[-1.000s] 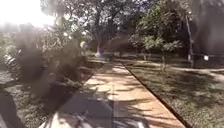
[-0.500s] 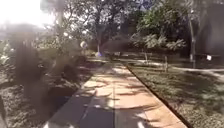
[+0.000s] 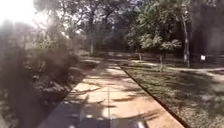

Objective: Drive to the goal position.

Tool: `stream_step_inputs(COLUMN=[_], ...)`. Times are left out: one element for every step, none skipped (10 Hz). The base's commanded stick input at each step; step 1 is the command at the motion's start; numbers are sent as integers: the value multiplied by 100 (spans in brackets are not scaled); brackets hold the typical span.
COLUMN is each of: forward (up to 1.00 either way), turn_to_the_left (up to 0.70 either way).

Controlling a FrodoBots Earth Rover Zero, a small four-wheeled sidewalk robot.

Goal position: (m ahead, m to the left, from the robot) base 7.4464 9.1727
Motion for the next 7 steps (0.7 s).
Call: stream_step_inputs(forward=[50, 50, 50, 50, 50, 50, 50], turn_to_the_left=[0, 0, 0, 0, 0, 0, 0])
